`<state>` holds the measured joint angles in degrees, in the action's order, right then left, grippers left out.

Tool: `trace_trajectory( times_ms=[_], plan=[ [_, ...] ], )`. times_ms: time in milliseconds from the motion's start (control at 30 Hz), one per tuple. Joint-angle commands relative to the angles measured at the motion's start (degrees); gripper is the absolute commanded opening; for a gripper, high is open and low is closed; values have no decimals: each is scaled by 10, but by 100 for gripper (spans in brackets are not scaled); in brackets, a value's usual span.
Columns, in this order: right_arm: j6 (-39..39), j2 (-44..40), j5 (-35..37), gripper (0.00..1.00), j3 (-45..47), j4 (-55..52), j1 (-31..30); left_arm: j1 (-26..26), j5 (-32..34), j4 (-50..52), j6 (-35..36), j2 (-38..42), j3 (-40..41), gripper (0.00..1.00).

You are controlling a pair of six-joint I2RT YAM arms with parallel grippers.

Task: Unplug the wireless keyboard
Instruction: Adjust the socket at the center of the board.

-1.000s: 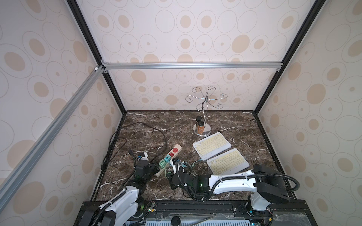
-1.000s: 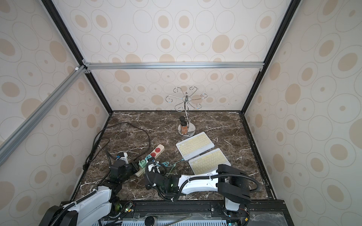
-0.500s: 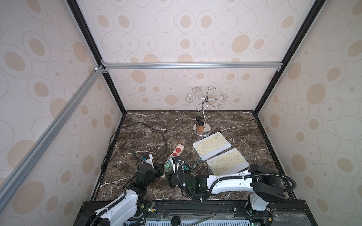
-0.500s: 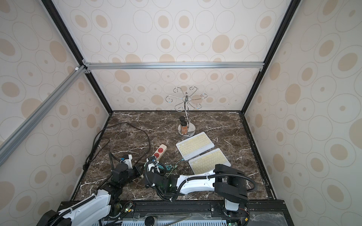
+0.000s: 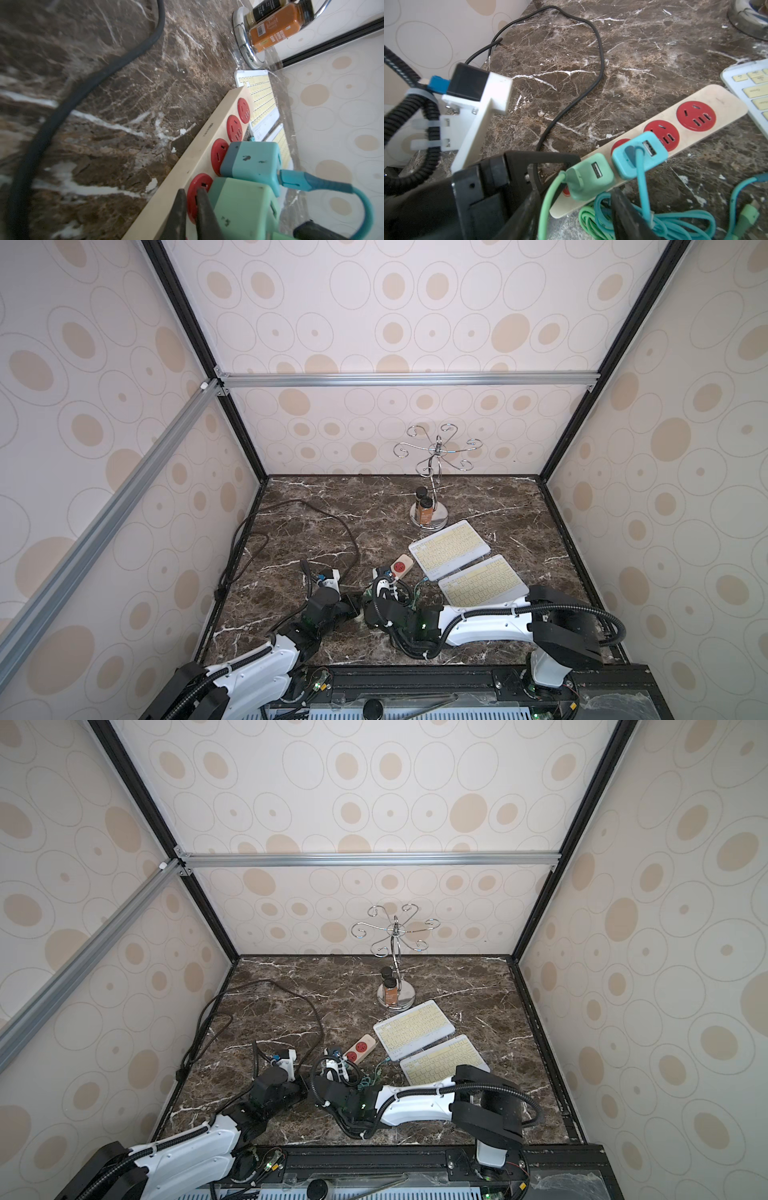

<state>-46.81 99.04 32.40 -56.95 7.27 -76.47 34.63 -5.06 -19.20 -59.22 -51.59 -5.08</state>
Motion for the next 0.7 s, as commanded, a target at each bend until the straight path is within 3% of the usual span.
trace_trajectory(
  times_ms=[0, 100, 267, 433, 667],
  plan=[
    [-28, 1, -5, 58, 0, -20, 5, 6, 70, 112, 39, 49, -45, 20],
    [-45, 24, -14, 64, -14, -31, 11, 0, 109, 166, 73, 99, -65, 30],
    [-56, 73, -54, 67, -43, -22, 35, -42, 103, 193, 110, 121, -77, 33],
    [-47, 122, -54, 69, -89, -37, 47, -114, 23, 135, 127, 68, -49, 28],
    [35, 159, -67, 65, -102, 31, 59, -143, -2, 56, 129, 24, -5, 25]
  ],
)
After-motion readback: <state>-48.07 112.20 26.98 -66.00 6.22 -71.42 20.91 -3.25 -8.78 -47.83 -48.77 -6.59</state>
